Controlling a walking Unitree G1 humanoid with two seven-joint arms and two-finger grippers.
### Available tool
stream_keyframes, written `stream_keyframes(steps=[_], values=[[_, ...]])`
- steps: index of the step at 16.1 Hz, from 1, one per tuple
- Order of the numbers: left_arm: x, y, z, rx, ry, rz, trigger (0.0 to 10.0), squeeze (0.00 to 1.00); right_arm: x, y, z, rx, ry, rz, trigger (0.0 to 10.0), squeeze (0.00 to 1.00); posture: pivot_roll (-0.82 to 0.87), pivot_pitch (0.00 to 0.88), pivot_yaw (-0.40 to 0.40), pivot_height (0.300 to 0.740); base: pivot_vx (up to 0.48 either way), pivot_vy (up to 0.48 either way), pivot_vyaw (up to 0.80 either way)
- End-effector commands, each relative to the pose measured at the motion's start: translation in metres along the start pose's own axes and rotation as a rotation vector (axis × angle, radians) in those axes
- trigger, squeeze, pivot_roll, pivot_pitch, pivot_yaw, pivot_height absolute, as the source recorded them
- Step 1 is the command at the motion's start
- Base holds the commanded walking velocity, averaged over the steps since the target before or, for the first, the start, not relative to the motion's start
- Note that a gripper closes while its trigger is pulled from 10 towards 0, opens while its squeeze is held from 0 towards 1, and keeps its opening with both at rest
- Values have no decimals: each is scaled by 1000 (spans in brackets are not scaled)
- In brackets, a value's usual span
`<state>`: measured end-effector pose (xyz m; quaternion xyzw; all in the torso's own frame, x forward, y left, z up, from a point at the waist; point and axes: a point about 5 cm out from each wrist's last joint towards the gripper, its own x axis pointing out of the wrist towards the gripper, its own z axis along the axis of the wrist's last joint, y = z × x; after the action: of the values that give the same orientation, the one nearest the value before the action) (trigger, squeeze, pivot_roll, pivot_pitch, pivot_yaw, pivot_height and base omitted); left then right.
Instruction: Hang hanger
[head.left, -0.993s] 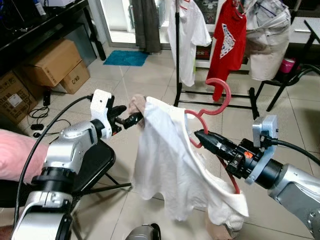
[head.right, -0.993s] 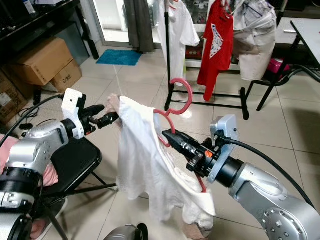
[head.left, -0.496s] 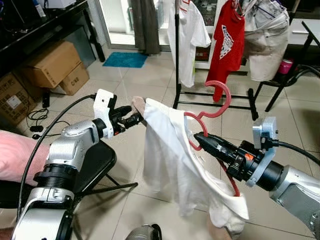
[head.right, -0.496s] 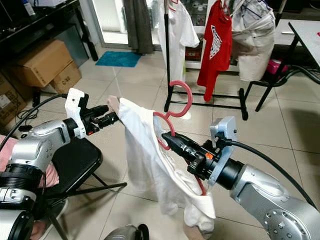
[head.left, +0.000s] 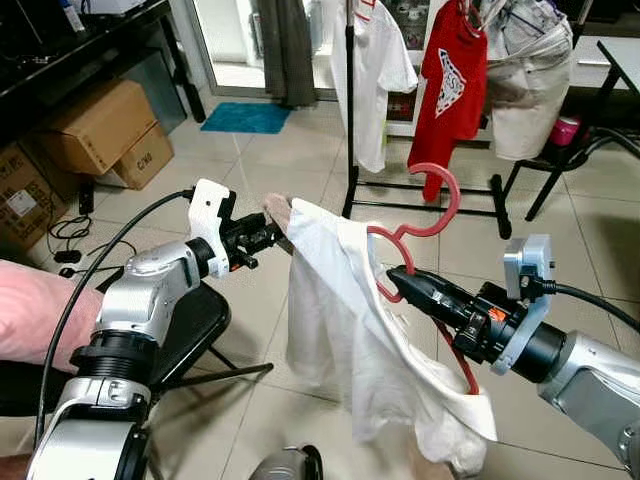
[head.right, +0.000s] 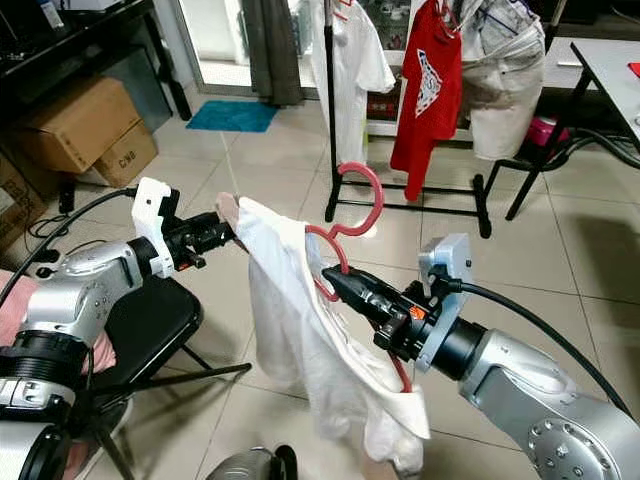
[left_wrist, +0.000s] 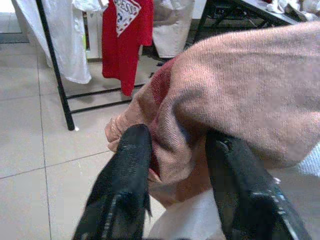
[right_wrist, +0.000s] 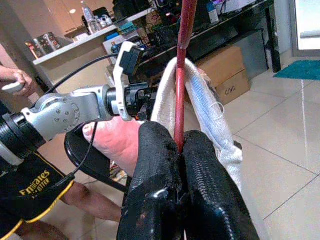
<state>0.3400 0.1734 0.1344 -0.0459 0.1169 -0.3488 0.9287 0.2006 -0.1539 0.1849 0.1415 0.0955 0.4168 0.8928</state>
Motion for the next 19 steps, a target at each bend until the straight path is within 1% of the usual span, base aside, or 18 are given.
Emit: stream_keyframes(steps=[1, 9, 11, 14, 16, 19], values=[[-1, 3, 0, 7, 0, 21, 0, 0, 0, 6, 3, -17, -12, 30, 10000, 0, -43, 38, 130, 740, 0, 0, 0], [-1, 6, -1, 4, 1, 34, 0, 0, 0, 6, 3, -19, -12, 27, 10000, 0, -41, 41, 131, 740, 0, 0, 0], [-3, 9, -4, -2, 5, 82, 0, 0, -1, 6, 3, -18, -9, 25, 10000, 0, -41, 44, 129, 740, 0, 0, 0], [-6, 23, -7, -29, 1, 222, 0, 0, -2, 4, 3, -15, -13, 9, 10000, 0, -41, 43, 128, 740, 0, 0, 0], [-7, 26, -11, -37, 17, 270, 0, 0, -2, 3, 3, -16, -16, 2, 10000, 0, -42, 44, 130, 740, 0, 0, 0], [-10, 34, -20, -58, 50, 373, 0, 0, -3, 1, 5, -14, -29, -14, 10000, 0, -44, 46, 131, 740, 0, 0, 0]])
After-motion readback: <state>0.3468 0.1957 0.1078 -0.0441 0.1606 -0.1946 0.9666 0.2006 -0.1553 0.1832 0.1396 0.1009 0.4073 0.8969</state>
